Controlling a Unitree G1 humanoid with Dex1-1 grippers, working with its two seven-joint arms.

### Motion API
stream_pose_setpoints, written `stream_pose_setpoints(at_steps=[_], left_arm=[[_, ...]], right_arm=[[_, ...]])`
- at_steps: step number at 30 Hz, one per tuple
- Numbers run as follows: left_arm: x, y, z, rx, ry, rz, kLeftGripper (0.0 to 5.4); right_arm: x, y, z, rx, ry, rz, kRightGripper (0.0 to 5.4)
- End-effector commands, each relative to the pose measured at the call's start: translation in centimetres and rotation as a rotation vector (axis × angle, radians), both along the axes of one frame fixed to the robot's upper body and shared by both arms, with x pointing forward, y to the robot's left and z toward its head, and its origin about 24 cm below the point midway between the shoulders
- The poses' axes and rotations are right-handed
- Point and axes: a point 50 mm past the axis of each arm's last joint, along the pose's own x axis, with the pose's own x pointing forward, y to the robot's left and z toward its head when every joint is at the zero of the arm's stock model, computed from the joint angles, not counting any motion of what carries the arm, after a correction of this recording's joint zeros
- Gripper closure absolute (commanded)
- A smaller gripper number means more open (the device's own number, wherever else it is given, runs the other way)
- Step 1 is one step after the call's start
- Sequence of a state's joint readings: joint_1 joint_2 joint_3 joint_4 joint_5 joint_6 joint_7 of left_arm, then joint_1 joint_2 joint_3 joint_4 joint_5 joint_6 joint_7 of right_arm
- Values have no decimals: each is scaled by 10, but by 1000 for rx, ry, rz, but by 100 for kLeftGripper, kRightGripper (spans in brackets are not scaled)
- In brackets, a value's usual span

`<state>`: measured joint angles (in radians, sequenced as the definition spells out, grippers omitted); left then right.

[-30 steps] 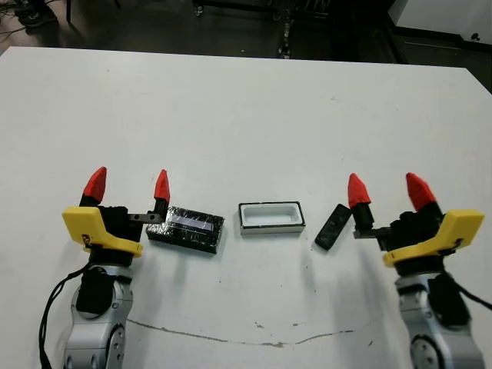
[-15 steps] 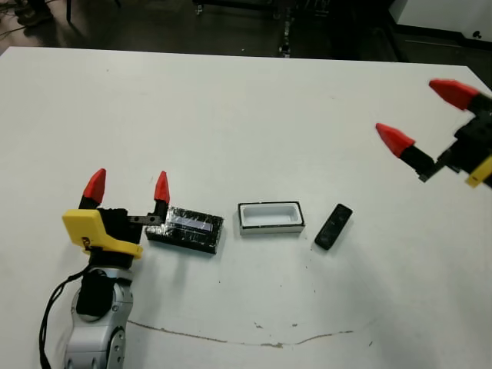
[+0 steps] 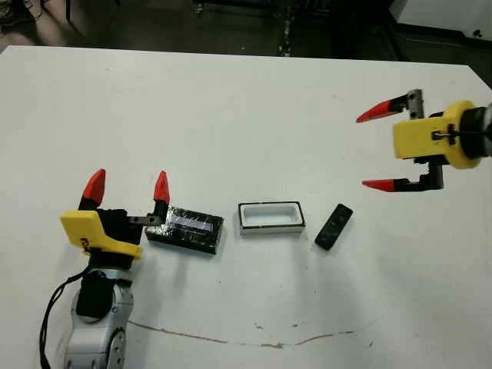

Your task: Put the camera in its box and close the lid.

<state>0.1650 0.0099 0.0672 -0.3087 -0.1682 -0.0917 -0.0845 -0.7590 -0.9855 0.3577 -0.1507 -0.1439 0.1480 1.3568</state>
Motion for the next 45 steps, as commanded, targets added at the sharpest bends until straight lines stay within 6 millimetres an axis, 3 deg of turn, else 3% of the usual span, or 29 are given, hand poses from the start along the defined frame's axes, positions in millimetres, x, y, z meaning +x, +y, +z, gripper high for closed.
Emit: stream_pose_setpoints(at_steps=[1, 19, 31, 35, 45], left_arm=[[-2, 1, -3, 4, 16, 7, 0], [-6, -2, -5, 14, 29, 6, 0], [-8, -5, -5, 7, 32, 6, 0], [-8, -5, -5, 6, 34, 2, 0], [-9, -8, -5, 13, 37, 7, 0]], right_arm=[[0, 5, -8, -92, 40, 42, 2], [-3, 25, -46, -133, 183, 183, 2], [-2, 31, -61, -143, 257, 237, 2], [-2, 32, -67, -144, 283, 241, 32], [-4, 31, -79, -137, 322, 265, 181]])
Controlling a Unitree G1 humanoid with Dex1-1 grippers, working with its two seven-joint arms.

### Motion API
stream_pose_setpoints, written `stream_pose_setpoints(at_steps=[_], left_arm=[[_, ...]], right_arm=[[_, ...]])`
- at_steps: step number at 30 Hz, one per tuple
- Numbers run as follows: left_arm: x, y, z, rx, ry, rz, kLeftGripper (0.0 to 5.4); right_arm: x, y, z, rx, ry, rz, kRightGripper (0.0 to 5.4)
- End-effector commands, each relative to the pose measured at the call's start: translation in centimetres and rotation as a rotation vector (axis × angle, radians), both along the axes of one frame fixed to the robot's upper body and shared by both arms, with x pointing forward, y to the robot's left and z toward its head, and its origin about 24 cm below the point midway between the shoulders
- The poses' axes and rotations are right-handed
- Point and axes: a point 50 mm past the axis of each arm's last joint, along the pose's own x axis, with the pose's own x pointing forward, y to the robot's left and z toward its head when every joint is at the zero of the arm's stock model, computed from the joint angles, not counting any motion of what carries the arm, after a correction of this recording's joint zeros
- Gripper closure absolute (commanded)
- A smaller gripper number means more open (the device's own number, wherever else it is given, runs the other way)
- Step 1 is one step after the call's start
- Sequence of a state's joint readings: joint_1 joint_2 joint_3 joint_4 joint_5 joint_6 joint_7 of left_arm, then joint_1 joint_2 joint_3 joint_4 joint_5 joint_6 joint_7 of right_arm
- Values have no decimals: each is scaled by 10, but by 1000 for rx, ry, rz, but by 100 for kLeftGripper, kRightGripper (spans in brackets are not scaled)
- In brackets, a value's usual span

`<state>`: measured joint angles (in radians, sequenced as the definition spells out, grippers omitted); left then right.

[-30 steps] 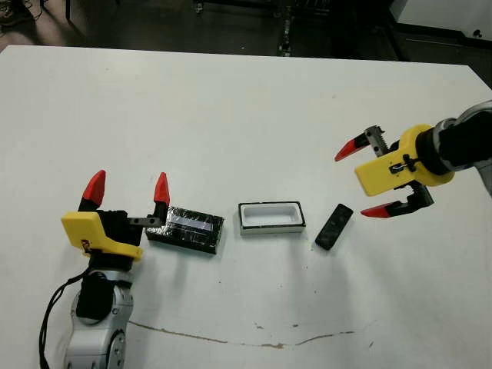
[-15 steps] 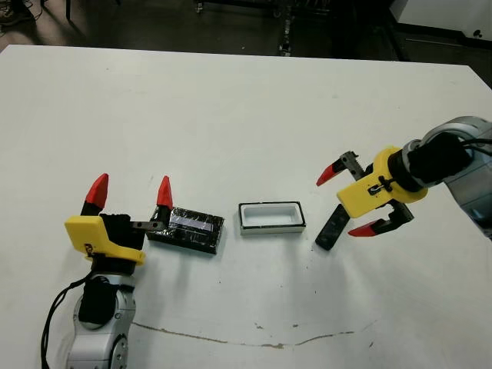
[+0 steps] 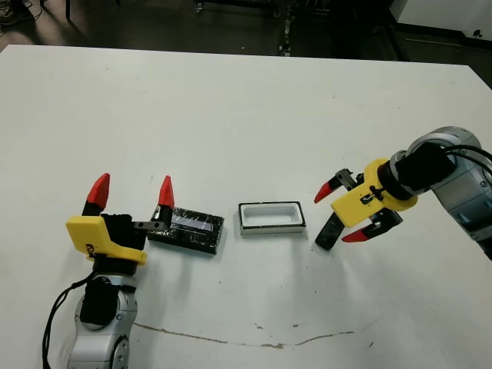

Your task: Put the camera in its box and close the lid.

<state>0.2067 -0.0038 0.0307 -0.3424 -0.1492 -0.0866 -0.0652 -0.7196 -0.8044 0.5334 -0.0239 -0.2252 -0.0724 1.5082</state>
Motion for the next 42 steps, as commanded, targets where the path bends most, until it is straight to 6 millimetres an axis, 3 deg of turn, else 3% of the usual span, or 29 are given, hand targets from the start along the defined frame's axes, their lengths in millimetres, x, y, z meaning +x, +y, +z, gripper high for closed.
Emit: stream_pose_setpoints(at_steps=[1, 8, 12, 16, 26, 29, 42], left_arm=[[-2, 0, -3, 19, 19, 10, 0], [-3, -1, -3, 10, 19, 11, 0], [-4, -2, -3, 18, 24, 16, 0], [-5, -3, -3, 13, 28, 14, 0], [-5, -5, -4, 5, 30, 20, 0], [-5, -6, -4, 8, 28, 24, 0], [-5, -7, -2, 17, 26, 20, 0]], right_arm=[[-2, -2, -9, -15, 38, -4, 198], [-2, -2, -14, -31, 55, 9, 300], [-2, -3, -17, -35, 65, 9, 329], [-3, -4, -20, -31, 78, 11, 298], [-1, -4, -26, -65, 103, 22, 156], [-1, -3, -29, -76, 108, 27, 177], [-3, 0, -36, -43, 120, 22, 374]])
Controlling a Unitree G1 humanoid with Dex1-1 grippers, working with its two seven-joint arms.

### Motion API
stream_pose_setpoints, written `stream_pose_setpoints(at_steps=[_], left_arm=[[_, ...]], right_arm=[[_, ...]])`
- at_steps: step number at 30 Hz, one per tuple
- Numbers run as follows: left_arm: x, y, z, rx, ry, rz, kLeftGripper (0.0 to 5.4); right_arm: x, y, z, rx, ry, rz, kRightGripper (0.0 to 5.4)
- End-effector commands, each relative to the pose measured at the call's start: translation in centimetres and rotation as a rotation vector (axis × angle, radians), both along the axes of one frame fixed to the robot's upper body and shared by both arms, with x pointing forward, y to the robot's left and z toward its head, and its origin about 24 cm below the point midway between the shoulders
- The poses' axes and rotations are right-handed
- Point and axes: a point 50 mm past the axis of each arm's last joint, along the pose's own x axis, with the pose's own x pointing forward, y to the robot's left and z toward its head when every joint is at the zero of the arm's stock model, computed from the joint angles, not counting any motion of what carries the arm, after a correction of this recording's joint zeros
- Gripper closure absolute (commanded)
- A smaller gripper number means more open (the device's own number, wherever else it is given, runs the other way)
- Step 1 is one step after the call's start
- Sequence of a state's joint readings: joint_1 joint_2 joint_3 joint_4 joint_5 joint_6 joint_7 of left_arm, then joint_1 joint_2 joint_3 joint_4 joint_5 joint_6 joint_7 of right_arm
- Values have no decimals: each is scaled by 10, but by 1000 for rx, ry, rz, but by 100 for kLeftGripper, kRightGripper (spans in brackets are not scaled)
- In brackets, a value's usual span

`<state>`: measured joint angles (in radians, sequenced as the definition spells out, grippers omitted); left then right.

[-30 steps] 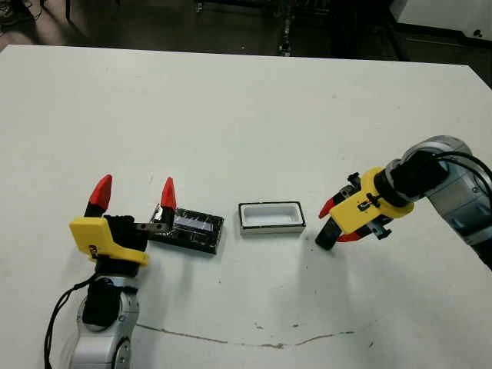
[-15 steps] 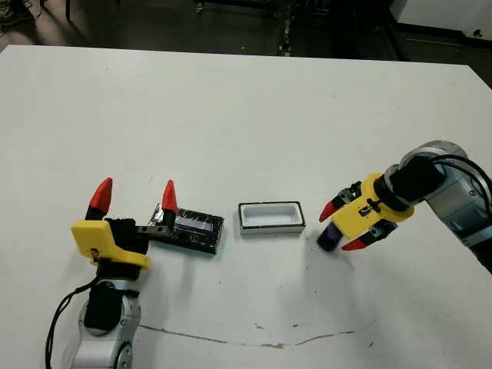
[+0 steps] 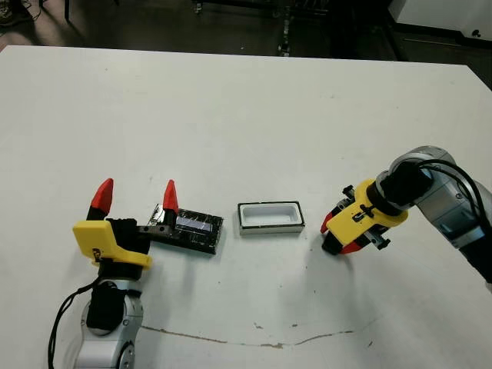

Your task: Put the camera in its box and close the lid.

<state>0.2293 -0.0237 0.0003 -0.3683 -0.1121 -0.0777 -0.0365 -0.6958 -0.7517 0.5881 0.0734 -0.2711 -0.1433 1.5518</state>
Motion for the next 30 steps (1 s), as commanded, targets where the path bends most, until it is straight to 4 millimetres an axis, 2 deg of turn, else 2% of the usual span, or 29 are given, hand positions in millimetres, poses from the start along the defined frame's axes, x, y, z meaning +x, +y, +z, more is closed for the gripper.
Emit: stream_pose_setpoints(at_steps=[1, 6, 10, 12, 18, 21, 26, 30], left_arm=[[-2, 0, -2, 13, 18, 11, 0], [-2, -1, -1, 17, 17, 10, 0], [-2, -1, -2, 21, 18, 9, 0], [-2, -1, -2, 13, 18, 4, 0], [-1, 0, -1, 7, 16, 3, 0], [0, -1, 0, 6, 15, 5, 0], [0, -1, 0, 6, 16, 3, 0], [1, 0, 0, 9, 16, 8, 0]], right_arm=[[-2, 0, -7, 32, 9, -14, 374], [-2, 0, -7, 80, -22, 16, 374], [4, 0, 2, 113, -59, 0, 374], [12, -2, 18, 169, -129, -56, 374], [46, -12, 80, 374, -344, -285, 374], [58, -16, 105, 515, -330, -423, 374], [68, -19, 120, 695, -213, -608, 374], [69, -13, 125, 745, -183, -668, 374]])
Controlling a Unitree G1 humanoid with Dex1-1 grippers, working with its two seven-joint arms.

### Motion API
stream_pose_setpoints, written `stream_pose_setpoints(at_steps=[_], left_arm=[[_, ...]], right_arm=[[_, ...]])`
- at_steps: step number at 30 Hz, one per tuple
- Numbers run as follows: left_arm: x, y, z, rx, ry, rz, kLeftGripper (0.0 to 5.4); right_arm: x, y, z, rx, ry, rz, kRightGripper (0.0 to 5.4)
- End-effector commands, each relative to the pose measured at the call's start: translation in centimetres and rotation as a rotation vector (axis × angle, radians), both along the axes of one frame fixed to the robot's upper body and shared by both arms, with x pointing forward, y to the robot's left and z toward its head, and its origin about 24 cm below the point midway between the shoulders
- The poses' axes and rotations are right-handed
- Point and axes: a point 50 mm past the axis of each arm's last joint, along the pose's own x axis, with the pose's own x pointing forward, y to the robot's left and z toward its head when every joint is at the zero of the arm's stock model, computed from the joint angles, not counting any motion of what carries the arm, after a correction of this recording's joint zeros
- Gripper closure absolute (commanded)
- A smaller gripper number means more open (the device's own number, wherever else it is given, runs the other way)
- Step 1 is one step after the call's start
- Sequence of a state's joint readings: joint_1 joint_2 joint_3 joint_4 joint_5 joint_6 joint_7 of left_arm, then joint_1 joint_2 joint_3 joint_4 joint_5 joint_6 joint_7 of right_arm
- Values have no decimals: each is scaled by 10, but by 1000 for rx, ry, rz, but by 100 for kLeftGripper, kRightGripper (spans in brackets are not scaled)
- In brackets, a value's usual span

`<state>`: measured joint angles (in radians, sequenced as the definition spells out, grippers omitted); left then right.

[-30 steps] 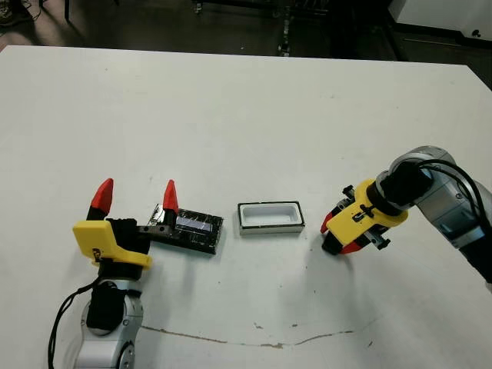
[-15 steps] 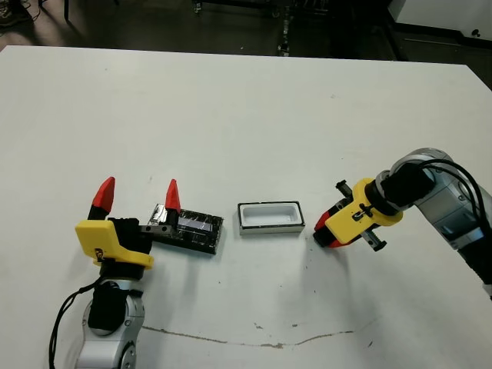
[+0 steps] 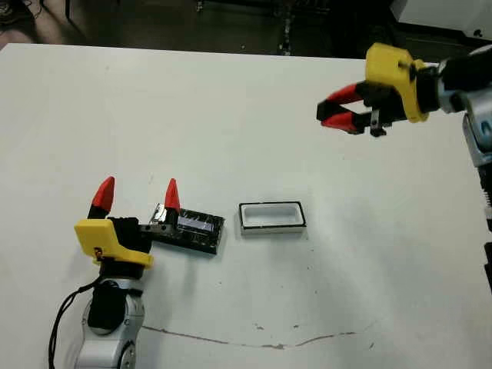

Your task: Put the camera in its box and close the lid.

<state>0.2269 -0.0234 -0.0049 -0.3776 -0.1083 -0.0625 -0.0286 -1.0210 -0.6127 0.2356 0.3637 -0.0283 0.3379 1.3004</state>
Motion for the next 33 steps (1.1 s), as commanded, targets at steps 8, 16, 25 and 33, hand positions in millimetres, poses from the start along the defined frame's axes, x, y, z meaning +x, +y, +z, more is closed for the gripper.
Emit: stream_pose_setpoints(at_steps=[8, 16, 25, 33], left_arm=[[0, 1, 0, 20, 9, 18, 0], [-1, 2, 0, 10, 12, 17, 0], [-1, 1, -2, 0, 21, 16, 0], [-1, 2, -3, 11, 21, 14, 0]], right_arm=[[0, 19, -4, 54, 72, -49, 374], [-11, 46, -24, 103, 203, -15, 374], [-19, 59, -37, 141, 303, -2, 374], [-27, 66, -39, 93, 238, 52, 374]])
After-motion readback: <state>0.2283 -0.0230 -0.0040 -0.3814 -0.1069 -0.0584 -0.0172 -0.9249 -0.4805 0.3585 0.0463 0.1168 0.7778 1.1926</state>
